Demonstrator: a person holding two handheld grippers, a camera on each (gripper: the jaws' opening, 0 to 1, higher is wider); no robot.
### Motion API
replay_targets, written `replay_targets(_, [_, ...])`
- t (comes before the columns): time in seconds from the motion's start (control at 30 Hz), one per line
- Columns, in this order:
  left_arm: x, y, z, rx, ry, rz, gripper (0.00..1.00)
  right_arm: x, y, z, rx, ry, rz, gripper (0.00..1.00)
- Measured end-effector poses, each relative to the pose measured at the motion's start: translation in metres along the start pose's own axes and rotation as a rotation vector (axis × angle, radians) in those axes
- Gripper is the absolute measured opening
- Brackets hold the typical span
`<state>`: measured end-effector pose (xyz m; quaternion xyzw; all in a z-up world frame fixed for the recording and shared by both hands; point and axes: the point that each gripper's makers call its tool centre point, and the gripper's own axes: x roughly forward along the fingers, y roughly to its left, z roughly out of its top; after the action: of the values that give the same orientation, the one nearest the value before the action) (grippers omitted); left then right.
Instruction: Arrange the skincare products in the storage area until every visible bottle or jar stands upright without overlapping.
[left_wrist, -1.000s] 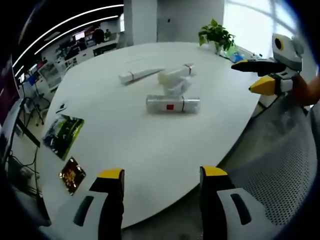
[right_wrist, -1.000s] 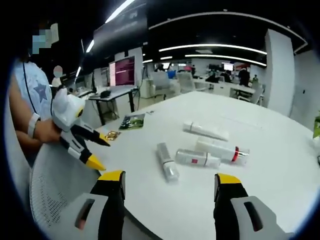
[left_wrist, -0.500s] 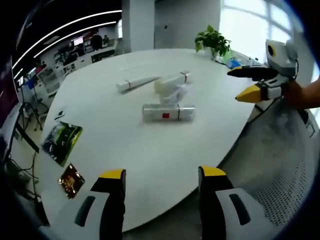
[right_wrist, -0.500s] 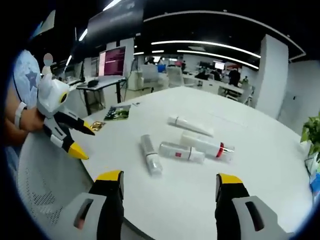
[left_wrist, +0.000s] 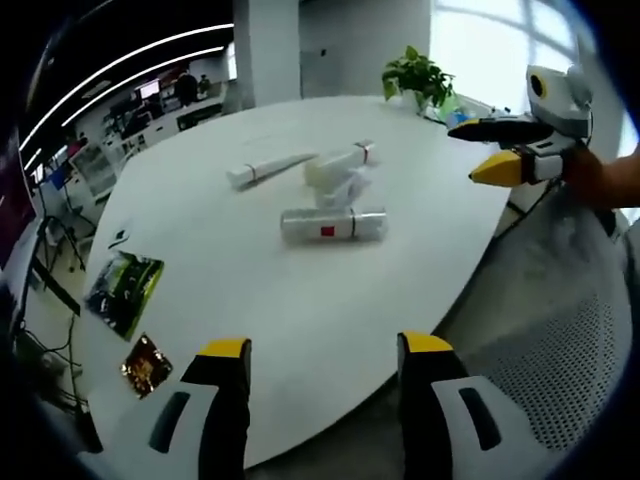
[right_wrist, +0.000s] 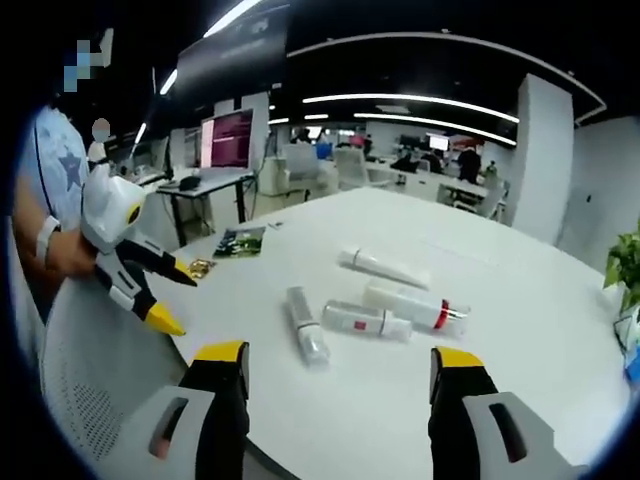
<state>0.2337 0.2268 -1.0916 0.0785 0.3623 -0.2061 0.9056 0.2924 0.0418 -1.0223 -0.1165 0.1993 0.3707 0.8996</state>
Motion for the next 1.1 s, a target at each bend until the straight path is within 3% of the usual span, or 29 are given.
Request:
replay_targets(0.2, [0.001,0.0,-0.002,0.001,0.015,0.002,0.54,0.005,0.009,-0.009,-0.054,0.056,0.037,0.73])
replay_targets(0.43, [0.002,-0.004,0.003,-0.038,0.032,-0.04,0.64,0.001,-0.003,-0.007,-0.033,0.038,-0.006,0.72])
replay_targets(0.57, [0.002,0.009,0.012,-0.075,0.039,-0.029,0.66,0.0,-0.003,-0.006,-0.05,0.038,-0.012,0.71])
replay_targets(0.67, [0.004,0.011,0.038,-0.06,0.001,-0.043,0.69,0.0,-0.003,-0.006,-0.054,0.034,-0.012,0.71])
replay_targets(0.73, [0.01,0.011,0.068,0.0,-0.058,-0.059,0.69,0.001,-0.002,-0.005,-0.049,0.028,-0.004,0.71])
replay_targets(0.8, [0.016,0.013,0.088,0.037,-0.068,-0.068,0.69,0.001,-0.001,-0.005,-0.051,0.03,0.001,0.71])
replay_targets(0.93, [0.031,0.016,0.12,0.084,-0.104,-0.091,0.71,0.001,-0.001,-0.006,-0.051,0.037,-0.001,0.71])
replay_targets(1.1, [0.05,0.024,0.147,0.141,-0.111,-0.112,0.69,0.002,-0.004,-0.007,-0.034,0.044,-0.011,0.71])
